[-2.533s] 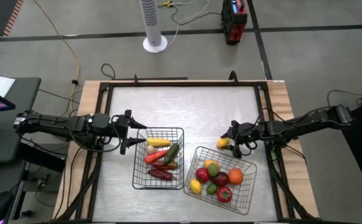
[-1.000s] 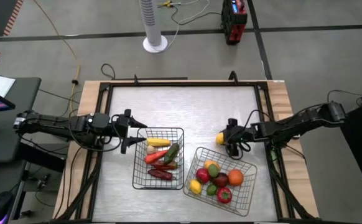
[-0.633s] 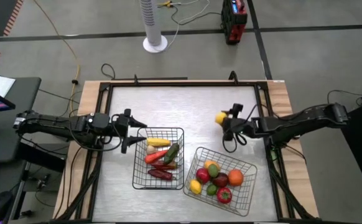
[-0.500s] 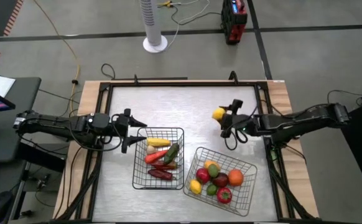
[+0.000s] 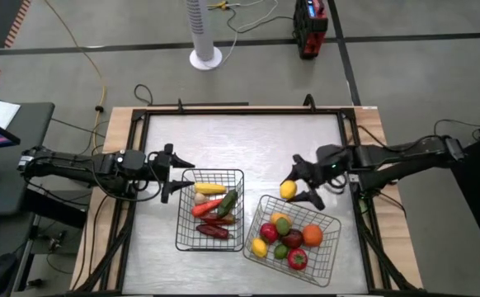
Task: Sort produce into baskets
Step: Put the lemon into the right wire basket, then adjust the right wire basket
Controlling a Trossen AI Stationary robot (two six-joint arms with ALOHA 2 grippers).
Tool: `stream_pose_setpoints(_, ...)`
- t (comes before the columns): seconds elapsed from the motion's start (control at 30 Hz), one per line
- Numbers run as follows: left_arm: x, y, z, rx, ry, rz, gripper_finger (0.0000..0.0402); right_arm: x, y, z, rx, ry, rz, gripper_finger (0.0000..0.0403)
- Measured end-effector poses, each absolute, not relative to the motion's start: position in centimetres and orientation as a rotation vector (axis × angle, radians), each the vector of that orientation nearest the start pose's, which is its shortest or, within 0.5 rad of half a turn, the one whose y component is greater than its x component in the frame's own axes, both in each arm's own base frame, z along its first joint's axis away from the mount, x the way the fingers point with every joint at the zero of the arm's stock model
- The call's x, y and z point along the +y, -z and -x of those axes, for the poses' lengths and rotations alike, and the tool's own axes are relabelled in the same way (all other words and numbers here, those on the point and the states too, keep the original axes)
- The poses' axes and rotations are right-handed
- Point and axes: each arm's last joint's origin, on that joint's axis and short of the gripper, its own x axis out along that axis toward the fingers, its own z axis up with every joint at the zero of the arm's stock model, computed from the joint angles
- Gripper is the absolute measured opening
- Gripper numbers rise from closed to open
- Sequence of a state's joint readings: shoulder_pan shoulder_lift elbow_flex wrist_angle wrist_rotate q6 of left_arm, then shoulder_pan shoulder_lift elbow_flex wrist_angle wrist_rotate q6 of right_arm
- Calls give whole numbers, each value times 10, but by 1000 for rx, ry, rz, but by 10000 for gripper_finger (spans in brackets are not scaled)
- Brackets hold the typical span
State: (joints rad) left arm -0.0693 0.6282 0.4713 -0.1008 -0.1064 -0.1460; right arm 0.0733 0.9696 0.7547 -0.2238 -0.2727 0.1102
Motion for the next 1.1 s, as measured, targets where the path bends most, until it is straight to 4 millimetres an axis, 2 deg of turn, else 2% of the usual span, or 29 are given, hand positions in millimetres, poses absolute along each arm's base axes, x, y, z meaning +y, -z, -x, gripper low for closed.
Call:
stream_pose_setpoints(0.2,-7,-255,-151,253,-60,120,263,36,-264,-222,613,-319,-237,344)
stream_pose_setpoints(0.4,-7,-255,-151,253,-62,129,263,44,-258,-226,658,-336,-255,378)
stream_pose_setpoints(0.53,-7,-255,-151,252,-62,146,263,37,-263,-222,708,-244,-247,377)
stream_pose_setpoints(0.67,-7,-255,-151,252,-64,146,263,22,-251,-219,793,-43,-209,368)
stream_pose_setpoints(0.8,-7,-255,-151,251,-64,146,263,14,-238,-218,888,-95,-307,360)
stream_pose_setpoints(0.9,-7,-255,-151,253,-64,145,263,17,-243,-217,894,-152,-381,351)
stream_pose_setpoints(1.1,-7,-255,-151,252,-63,131,263,37,-254,-205,1057,-136,-434,324)
